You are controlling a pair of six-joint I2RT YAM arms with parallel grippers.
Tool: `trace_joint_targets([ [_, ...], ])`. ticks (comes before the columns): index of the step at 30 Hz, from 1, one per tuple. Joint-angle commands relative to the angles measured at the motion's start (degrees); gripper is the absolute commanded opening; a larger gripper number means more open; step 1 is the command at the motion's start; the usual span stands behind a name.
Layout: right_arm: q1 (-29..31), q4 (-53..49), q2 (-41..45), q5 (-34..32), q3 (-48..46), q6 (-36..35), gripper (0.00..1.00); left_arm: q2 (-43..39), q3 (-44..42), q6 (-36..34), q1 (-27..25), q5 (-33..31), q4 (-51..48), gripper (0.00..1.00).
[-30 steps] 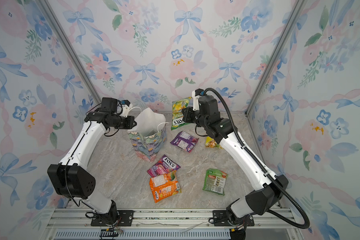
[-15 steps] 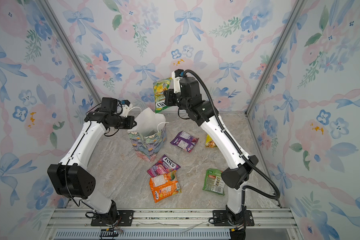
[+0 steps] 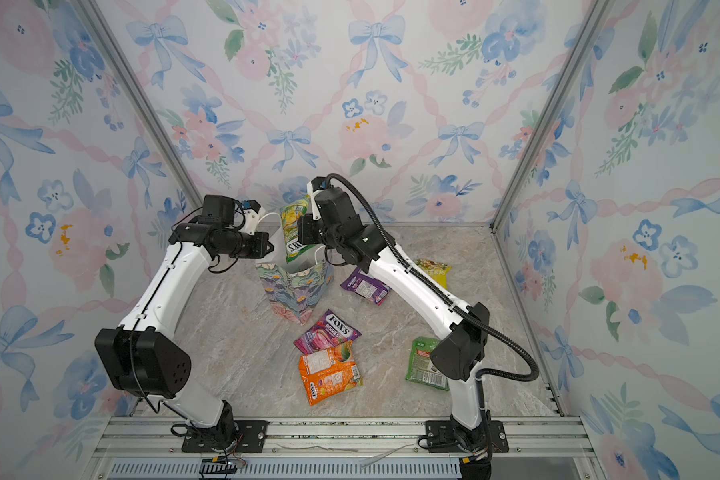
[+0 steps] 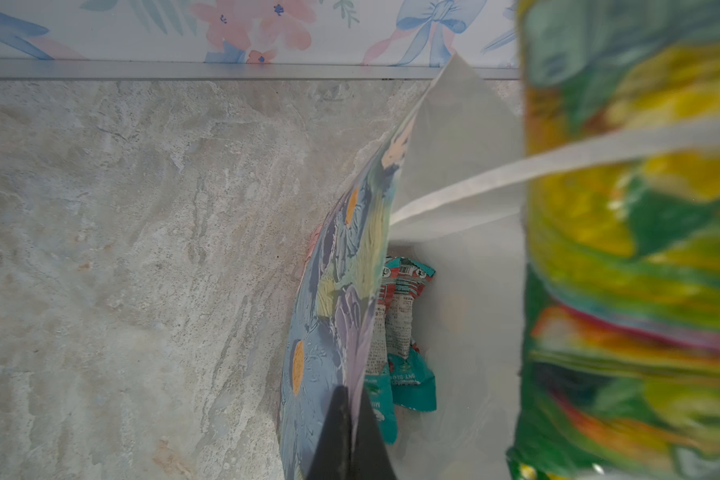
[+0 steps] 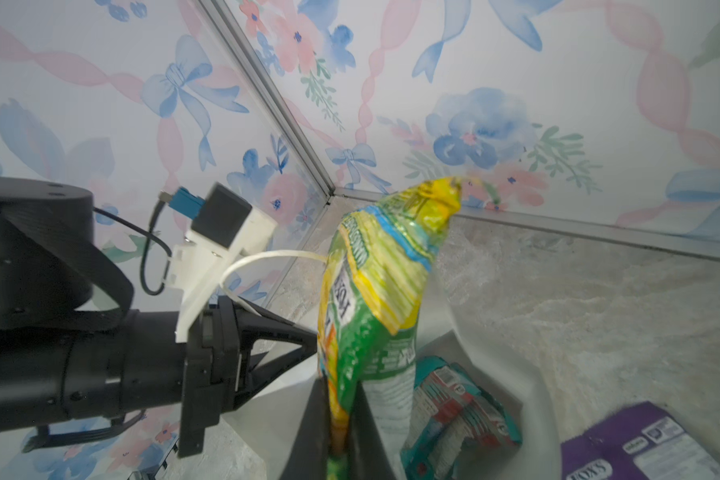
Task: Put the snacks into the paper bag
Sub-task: 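Lower the green-yellow packet into the bag and open the right gripper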
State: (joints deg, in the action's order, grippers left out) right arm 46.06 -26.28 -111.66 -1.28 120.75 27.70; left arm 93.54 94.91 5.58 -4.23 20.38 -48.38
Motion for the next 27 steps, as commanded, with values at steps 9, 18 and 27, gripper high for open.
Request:
trace_joint_targets([
  [9,0.75,12.66,9.47,-3.48,-12.1,6.61,0.0,-1.65,-0.73,-1.02,0.37,0.18,-0.93,0.0],
  [18,1.47,14.98,9.31,-3.21,-15.09,10.44,0.0,-1.95,-0.8,-1.1,0.47,0.28,-0.93,0.0],
  [27,2.32,18.53,9.37,-2.69,-19.28,15.06,0.0,-1.79,-1.03,-1.1,0.8,0.45,-0.93,0.0],
])
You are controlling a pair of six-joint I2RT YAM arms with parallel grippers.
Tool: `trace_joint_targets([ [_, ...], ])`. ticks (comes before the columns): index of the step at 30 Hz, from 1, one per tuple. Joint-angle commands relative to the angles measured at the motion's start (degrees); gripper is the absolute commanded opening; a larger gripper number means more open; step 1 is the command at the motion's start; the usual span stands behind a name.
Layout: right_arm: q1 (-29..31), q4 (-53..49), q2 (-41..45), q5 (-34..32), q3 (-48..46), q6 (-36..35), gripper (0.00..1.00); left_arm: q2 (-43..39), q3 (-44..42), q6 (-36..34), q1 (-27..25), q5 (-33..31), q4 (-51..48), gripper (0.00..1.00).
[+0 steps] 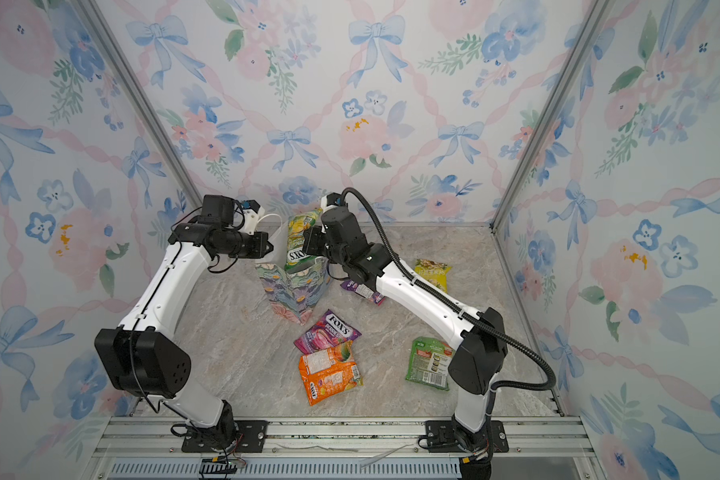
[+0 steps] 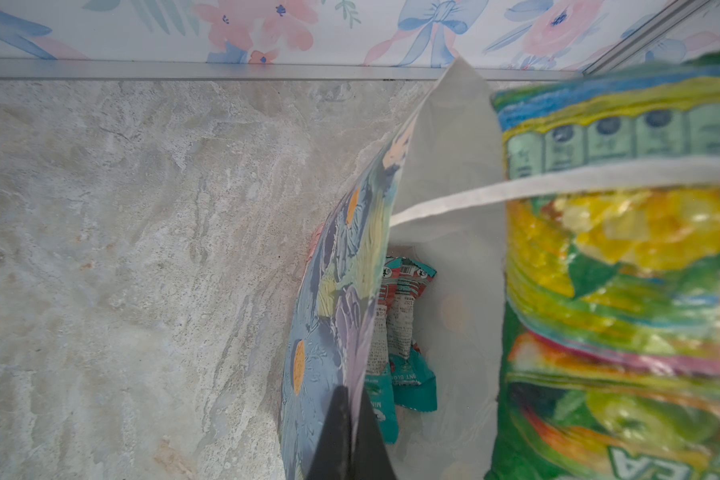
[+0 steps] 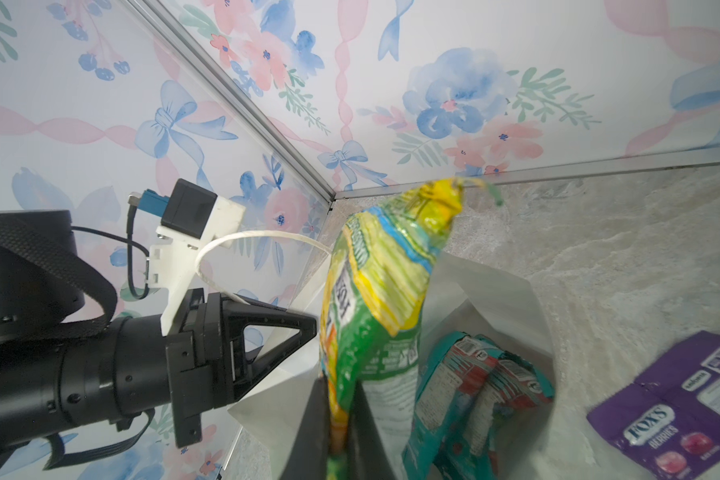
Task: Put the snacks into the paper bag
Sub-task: 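Lower the green-yellow packet into the bag and open the right gripper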
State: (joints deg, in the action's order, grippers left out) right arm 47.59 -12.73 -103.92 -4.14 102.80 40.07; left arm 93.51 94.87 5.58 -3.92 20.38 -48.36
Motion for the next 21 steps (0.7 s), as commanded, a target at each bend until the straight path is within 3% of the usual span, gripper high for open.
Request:
trace_joint_targets([
  [1,0.9,5.21,1.54,0.26,-1.66,3.08,0.0,-1.81,-0.97,-1.1,0.47,0.63,-0.95,0.0],
  [21,0.75,5.93,-4.31,2.03,2.73,5.98,0.0,-2.41,-1.05,-1.07,0.67,0.89,-0.95,0.0],
])
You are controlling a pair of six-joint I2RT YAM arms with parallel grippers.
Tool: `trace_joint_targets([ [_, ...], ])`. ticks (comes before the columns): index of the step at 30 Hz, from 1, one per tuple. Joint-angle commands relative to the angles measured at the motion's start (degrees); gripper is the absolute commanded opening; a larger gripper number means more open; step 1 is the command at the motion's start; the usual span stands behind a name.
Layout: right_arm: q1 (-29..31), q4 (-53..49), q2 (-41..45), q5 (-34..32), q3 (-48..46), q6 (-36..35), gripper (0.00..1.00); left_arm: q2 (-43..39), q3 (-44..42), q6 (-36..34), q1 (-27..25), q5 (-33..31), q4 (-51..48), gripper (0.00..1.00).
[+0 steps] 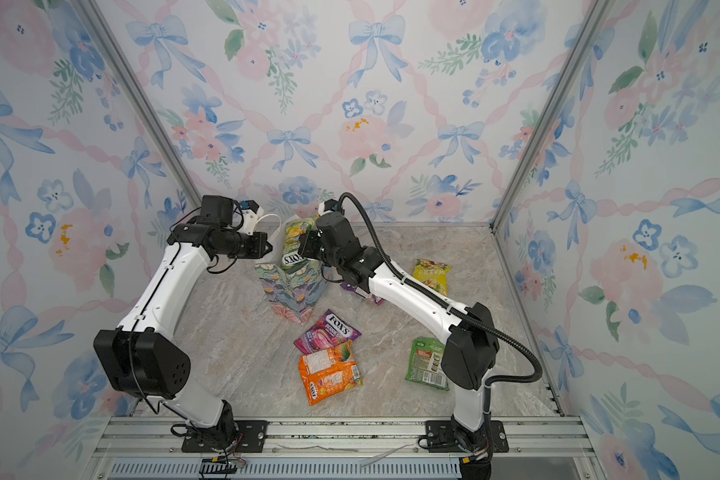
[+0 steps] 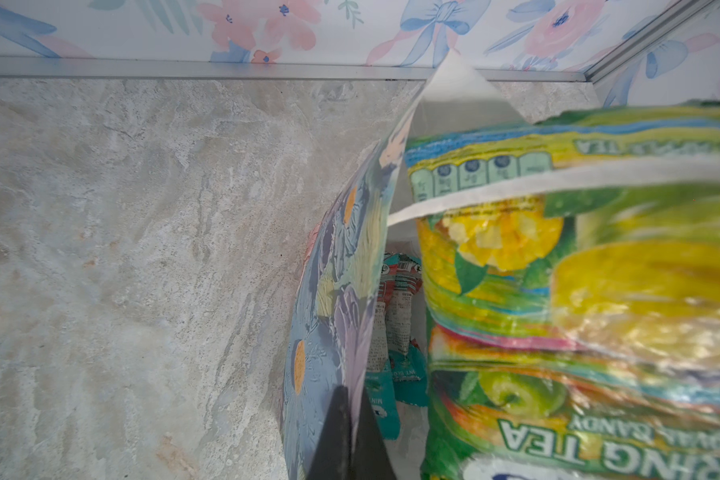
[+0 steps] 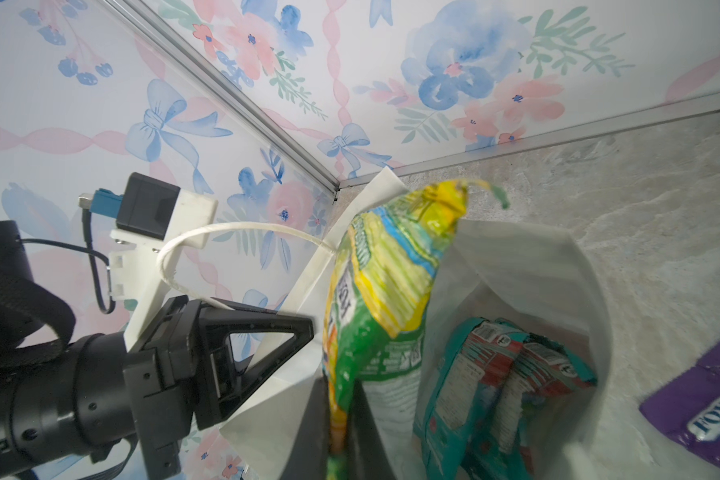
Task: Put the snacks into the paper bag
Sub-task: 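Lower the green-yellow packet into the bag and open the right gripper, then raise the right gripper from the bag and move toward the orange packet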
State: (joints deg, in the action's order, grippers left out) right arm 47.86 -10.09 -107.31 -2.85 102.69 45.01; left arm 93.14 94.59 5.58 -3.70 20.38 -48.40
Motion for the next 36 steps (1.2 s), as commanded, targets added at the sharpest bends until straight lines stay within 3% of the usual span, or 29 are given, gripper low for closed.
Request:
trace_joint_targets([
  [1,0.58,3.4,-1.1,0.71,2.88,1.23,0.0,-2.05,-0.76,-1.1,0.45,0.89,-0.9,0.0],
  [13,0.4,4.2,-2.7,0.88,3.27,2.98,0.0,-2.23,-0.88,-1.1,0.63,1.07,-0.93,0.0],
  [16,0.4,4.37,-2.65,0.84,2.99,3.32,0.05,-2.25,-0.73,-1.09,0.72,1.15,-0.9,0.0],
  [18,0.4,4.44,-2.34,0.48,2.65,3.33,0.15,-2.26,-0.76,-1.17,0.77,1.15,-0.9,0.0],
  [23,0.48,4.04,-1.21,-0.17,2.84,1.55,0.57,-2.28,-0.84,-1.18,0.85,1.26,-0.9,0.0],
  [25,0.45,3.93,-0.63,-0.53,2.76,0.44,0.65,-2.27,-0.87,-1.19,0.96,1.24,-0.93,0.0],
  [32,0.47,1.84,1.19,-1.36,4.71,-5.9,0.8,-2.16,-0.81,-1.19,1.08,1.24,-0.91,0.0],
  [36,0.48,-3.0,2.06,-2.05,8.49,-12.97,0.99,-2.26,-0.98,-1.19,1.07,1.15,-0.9,0.0],
])
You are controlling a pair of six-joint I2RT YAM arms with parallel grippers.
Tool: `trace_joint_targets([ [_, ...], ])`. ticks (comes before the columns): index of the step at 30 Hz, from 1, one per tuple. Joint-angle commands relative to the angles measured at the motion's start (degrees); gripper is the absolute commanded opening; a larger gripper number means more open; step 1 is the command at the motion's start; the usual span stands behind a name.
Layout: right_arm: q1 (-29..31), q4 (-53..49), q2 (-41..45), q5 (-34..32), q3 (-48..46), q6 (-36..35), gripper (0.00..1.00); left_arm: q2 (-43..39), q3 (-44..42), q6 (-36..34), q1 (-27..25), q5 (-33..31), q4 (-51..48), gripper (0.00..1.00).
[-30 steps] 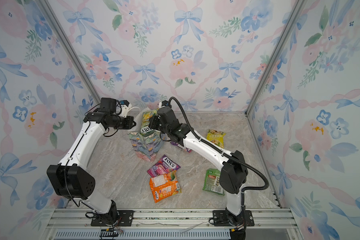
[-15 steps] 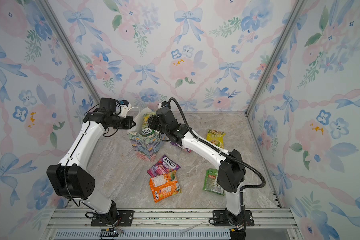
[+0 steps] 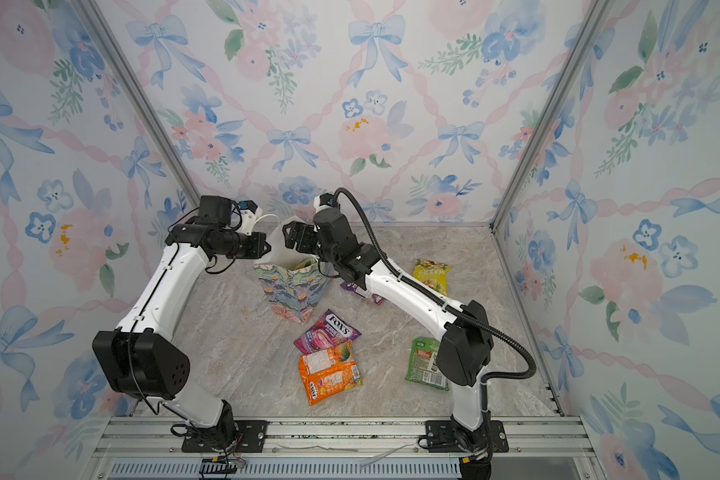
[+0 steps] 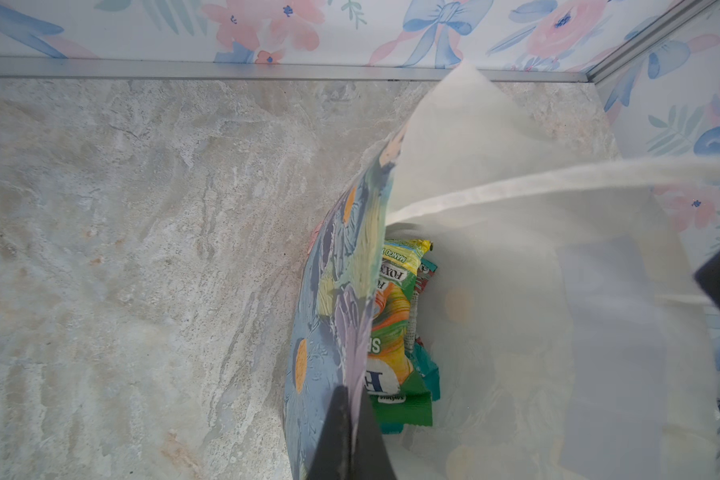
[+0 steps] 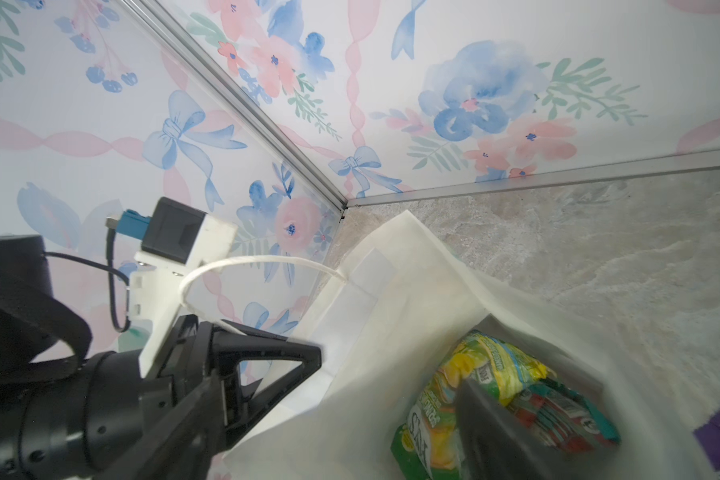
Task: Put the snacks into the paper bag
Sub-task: 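Raise the right gripper from the bag and move toward the orange packet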
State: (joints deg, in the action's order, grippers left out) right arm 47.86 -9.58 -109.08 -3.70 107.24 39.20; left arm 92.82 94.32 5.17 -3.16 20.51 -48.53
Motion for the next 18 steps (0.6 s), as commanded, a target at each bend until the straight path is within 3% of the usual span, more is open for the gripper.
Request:
trace_joint_targets([
  [1,0.48,-4.99,4.02,-1.5,4.88,-8.47,0.99,-1.93,-0.64,-0.71,0.53,0.94,-0.77,0.0],
  [8,-1.02,-10.47,11.31,-4.27,-0.25,-15.08,0.96,-1.84,-0.65,-0.69,0.57,0.63,-0.78,0.0],
  [13,-2.02,-14.89,21.81,-5.35,-15.37,-15.37,0.97,-1.82,-0.79,-0.65,0.84,0.36,-0.77,0.0],
  [18,-1.58,-18.4,30.84,-2.49,-30.9,-10.25,0.97,-1.85,-0.67,-0.68,0.92,-0.12,-0.77,0.0],
])
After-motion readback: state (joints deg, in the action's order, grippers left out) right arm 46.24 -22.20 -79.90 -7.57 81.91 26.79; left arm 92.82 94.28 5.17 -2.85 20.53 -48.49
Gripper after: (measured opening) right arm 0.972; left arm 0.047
